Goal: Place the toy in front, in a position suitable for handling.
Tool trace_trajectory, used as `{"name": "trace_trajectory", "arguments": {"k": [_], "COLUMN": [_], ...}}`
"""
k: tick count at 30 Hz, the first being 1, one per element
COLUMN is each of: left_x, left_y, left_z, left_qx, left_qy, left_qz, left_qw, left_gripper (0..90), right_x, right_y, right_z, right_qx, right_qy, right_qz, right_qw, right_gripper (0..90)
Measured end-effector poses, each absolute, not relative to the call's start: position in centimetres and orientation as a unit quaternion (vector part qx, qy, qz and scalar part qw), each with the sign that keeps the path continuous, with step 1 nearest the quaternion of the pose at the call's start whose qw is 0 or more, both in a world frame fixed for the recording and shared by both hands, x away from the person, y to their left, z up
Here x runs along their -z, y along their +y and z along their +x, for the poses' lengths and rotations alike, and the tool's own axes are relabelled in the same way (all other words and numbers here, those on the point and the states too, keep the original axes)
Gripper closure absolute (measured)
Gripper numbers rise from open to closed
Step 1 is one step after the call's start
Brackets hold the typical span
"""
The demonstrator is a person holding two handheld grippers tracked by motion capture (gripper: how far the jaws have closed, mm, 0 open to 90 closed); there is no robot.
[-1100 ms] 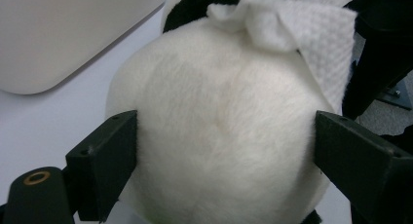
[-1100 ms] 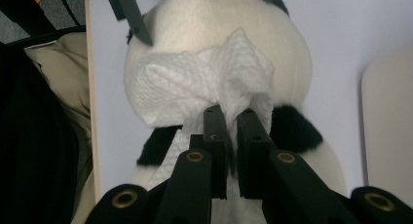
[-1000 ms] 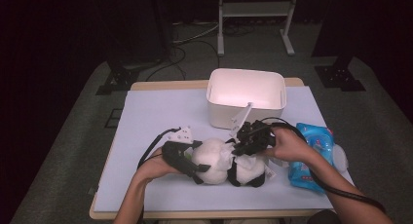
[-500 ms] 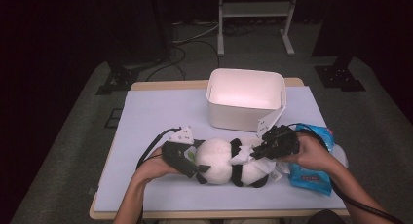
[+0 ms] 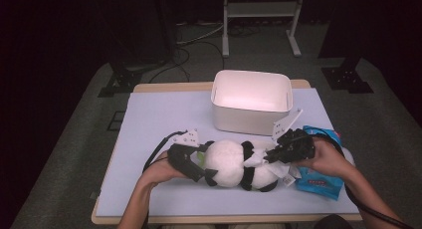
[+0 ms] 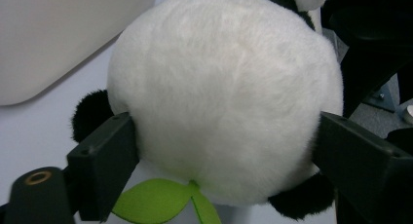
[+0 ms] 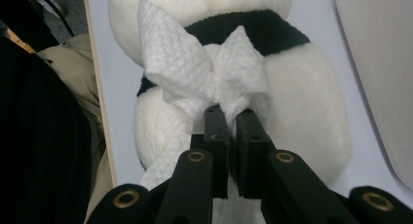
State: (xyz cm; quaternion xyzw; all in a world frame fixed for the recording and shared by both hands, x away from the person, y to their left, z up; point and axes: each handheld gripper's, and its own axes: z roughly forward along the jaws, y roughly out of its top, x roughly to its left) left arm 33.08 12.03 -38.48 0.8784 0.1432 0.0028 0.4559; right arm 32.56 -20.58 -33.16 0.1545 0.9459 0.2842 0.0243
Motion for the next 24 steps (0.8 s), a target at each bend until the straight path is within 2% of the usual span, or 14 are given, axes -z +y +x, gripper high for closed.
{"name": "trace_trajectory", "arguments": {"k": [9, 24], "left_x": [38.0, 37.1], "left_y": [11.8, 10.9], "left_z": [33.0, 32.5], "left_qx": [-0.003, -0.018], "left_qy": [0.141, 0.137], "left_qz": [0.873, 0.87], "left_qw": [0.467, 0.473], "left_gripper": [14.7, 14.7], "right_x": [32.0, 30.8], "right_y": [-19.1, -14.9], "right_z": [32.3, 32.3], "right_qx": [-0.282, -0.289], "right_qy": [0.949, 0.953], "right_qz": [0.134, 0.086], "right_qw": [0.044, 0.032], "right_gripper": [84.7, 84.7]}}
